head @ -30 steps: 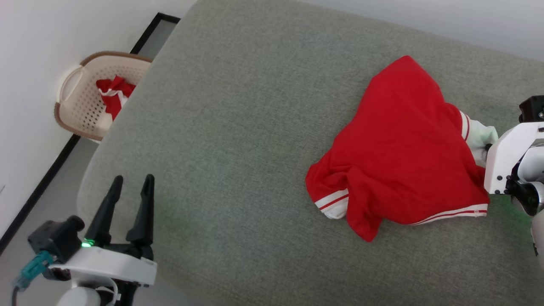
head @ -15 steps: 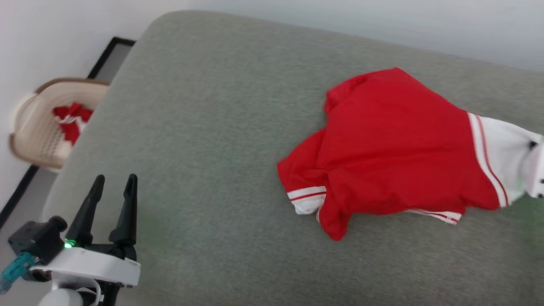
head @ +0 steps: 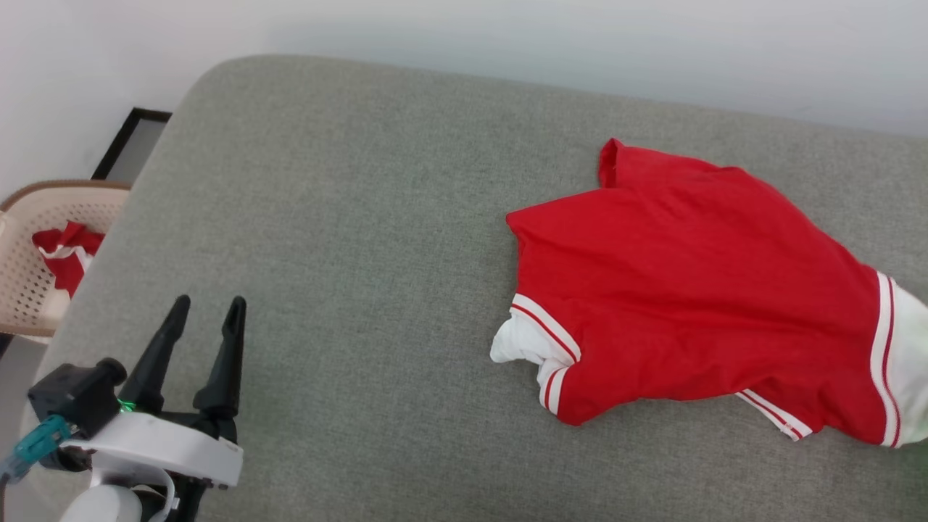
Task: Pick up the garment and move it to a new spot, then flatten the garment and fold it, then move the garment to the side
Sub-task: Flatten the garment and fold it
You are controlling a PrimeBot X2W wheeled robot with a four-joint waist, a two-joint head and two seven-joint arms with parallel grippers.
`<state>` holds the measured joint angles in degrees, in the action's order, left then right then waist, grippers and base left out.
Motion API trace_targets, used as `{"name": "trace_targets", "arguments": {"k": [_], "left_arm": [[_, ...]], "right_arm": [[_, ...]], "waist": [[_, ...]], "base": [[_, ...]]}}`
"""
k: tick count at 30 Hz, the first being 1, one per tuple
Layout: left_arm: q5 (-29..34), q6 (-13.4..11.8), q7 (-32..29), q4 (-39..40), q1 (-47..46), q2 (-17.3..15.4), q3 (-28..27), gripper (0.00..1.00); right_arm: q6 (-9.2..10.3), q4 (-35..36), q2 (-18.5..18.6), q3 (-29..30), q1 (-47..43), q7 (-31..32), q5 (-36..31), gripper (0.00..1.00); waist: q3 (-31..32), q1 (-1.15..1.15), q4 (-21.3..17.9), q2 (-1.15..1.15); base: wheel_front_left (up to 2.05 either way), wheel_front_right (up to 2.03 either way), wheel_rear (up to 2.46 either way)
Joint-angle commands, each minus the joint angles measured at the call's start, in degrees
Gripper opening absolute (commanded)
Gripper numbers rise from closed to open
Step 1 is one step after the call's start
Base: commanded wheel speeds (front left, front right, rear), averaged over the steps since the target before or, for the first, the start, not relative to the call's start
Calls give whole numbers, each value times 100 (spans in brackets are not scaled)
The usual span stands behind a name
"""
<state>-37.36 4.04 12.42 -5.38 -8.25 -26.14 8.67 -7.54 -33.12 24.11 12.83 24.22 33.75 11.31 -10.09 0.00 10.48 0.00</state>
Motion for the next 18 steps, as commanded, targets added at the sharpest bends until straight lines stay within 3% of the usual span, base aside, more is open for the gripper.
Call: {"name": "trace_targets", "arguments": {"k": [1,5,6,9,18], "left_arm": [[21,35,-17,-20,-31,-26,17,100],[-19,41,-81,-33,7,-57,56,100],[-19,48,-112,-31,17,-76,65,100],[-31,76,-203,-1,-17,-141,109,100],[-141,152,-870,219,-380,-471,270,100]], "right_arm": [[9,-33,-90,92,-106,-11,-92,0],[9,-274,-281,238,-176,-71,-192,0],[9,-335,-320,273,-137,-93,-239,4],[9,-467,-428,294,-44,-214,-361,100],[9,-134,-533,-81,232,-519,-256,100]], "waist": [[64,0,-18,0],[127,0,-53,0],[141,0,-69,0],[194,0,-130,0],[374,0,-475,0]], "base": [[0,0,0],[0,0,0],[0,0,0],[0,0,0],[0,0,0]]}}
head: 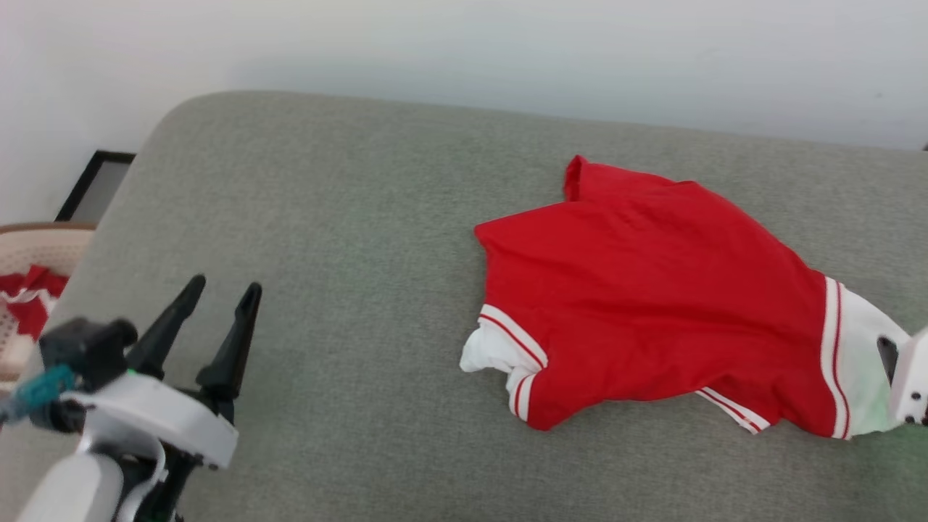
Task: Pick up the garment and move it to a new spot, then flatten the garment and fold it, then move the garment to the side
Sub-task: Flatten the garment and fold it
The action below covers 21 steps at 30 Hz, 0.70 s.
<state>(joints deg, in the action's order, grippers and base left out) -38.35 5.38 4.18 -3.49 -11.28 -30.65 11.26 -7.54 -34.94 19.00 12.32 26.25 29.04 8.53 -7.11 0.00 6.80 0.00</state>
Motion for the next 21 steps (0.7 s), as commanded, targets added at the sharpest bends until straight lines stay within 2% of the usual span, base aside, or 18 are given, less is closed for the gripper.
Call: {"name": "trace_targets", "arguments": {"k": [1,8,14,21], "left_arm": [[-54,32,-161,65,-151,-68,39,100],[-460,94,-1451,152,-784,-319,348,100],[-925,125,-2674,-73,-1342,-397,658,100],[-1395,39,-3858,-586,-1728,-294,986,100]], "right_arm": [[9,138,-49,-75,26,-111,67,100],[9,1054,-287,-248,-211,-904,206,100],[9,1780,-640,-329,-473,-1889,31,100],[9,2327,-1065,-391,-632,-2907,-183,100]], "waist": [[93,0,-156,0],[118,0,-517,0],[18,0,-861,0],[-213,0,-1231,0]], "base": [[0,0,0],[0,0,0],[0,0,0],[0,0,0]]}}
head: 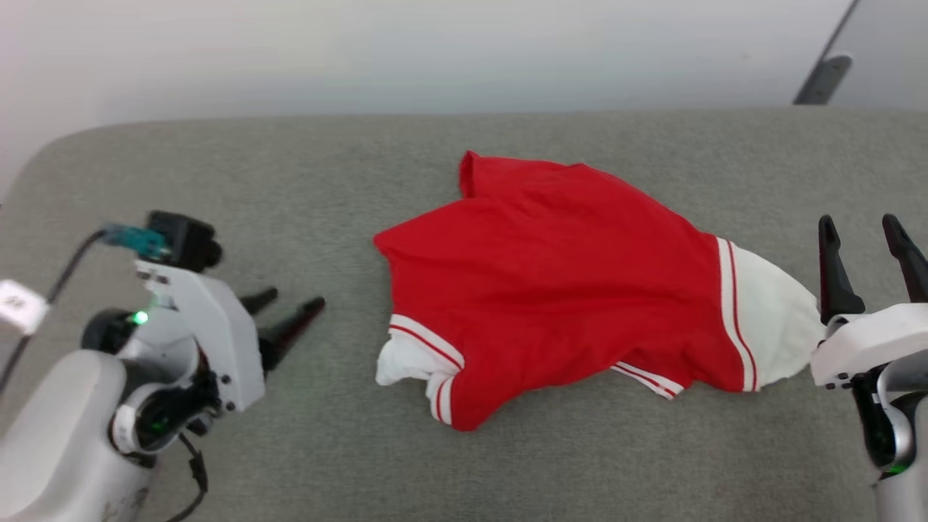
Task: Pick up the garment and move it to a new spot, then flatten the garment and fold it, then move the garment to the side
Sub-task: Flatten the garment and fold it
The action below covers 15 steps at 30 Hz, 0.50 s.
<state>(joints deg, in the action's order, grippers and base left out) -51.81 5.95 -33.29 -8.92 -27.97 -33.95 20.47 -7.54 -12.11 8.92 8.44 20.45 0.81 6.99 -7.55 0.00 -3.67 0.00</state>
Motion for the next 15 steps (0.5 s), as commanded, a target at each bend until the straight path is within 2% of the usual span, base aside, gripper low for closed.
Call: {"name": "trace_targets", "arguments": {"k": [1,9,15], "left_arm": [[-64,-20,-261,-86,-105,31,128,100],[-463,-230,-1195,-316,-328,242,374,100],[-544,-223,-1364,-510,-376,289,446,100]], "right_arm": [[9,83,-102,9,-67,-177,-79,100],[9,139,-347,31,-22,-407,-230,100],[9,83,-432,3,109,-414,-224,100]], "waist": [[-209,0,-226,0],[-489,0,-418,0],[-672,0,-526,0]], "base": [[0,0,0],[0,0,0],[0,0,0]]}}
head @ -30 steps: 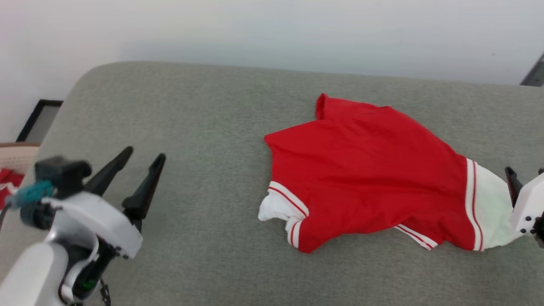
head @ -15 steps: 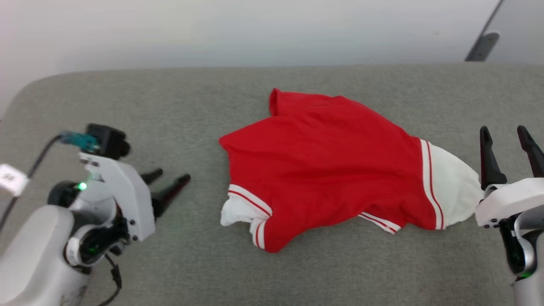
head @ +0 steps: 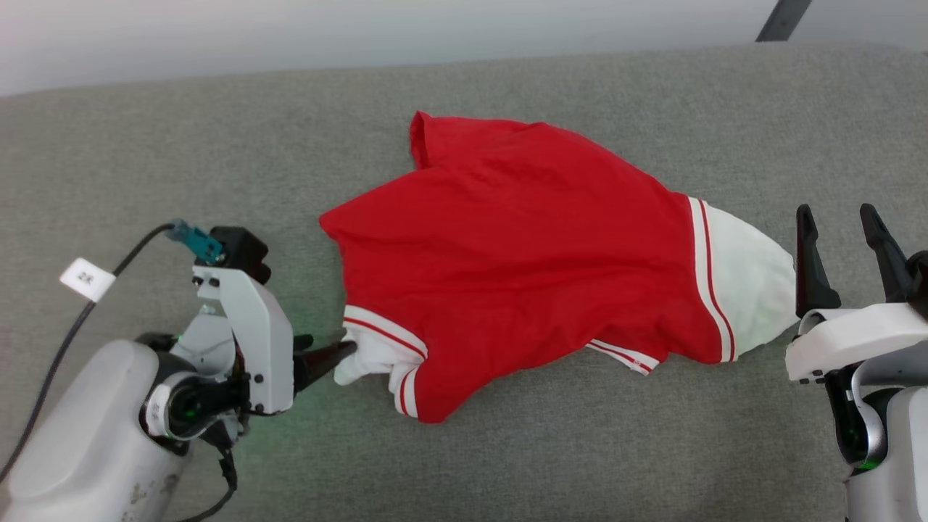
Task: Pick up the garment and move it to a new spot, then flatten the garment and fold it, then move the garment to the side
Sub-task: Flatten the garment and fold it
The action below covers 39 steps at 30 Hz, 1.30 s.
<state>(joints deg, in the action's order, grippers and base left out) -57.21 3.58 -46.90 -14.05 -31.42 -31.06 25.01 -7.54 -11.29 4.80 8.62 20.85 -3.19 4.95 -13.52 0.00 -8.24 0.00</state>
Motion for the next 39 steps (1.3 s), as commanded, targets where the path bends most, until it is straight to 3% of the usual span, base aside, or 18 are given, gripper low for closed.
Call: {"name": "trace_targets", "arguments": {"k": [1,12,13,14,15,20,25,34,39], "left_arm": [[-56,35,-28,-76,-5,32,1,100],[-362,247,21,-909,15,385,126,100],[-426,262,-18,-961,30,425,153,71],[-473,293,-32,-994,40,461,171,27],[-473,302,4,-1014,35,475,194,0],[-421,360,45,-1040,-10,316,346,0],[-289,373,112,-950,-119,-63,366,0],[305,382,454,-799,-394,-1050,313,0],[562,383,578,-990,-562,-1250,350,0]], "right_arm": [[9,-7,-22,-4,82,-35,-31,100],[9,-111,-35,4,133,-83,-97,100],[9,-113,-32,11,130,-80,-98,100],[9,-123,-31,18,123,-76,-102,100],[9,-127,-33,17,122,-68,-105,100],[9,-129,9,60,105,-61,-133,100],[9,-109,68,102,1,-43,-129,100],[9,-101,144,69,-73,45,-66,100],[9,-106,152,17,-87,76,-37,100]], "waist": [[-98,0,-75,0],[-153,0,-87,0],[-145,0,-81,0],[-133,0,-71,0],[-125,0,-66,0],[-73,0,-1,0],[40,0,101,0],[151,0,260,0],[146,0,280,0]], "base": [[0,0,0],[0,0,0],[0,0,0],[0,0,0],[0,0,0],[0,0,0],[0,0,0],[0,0,0],[0,0,0]]}}
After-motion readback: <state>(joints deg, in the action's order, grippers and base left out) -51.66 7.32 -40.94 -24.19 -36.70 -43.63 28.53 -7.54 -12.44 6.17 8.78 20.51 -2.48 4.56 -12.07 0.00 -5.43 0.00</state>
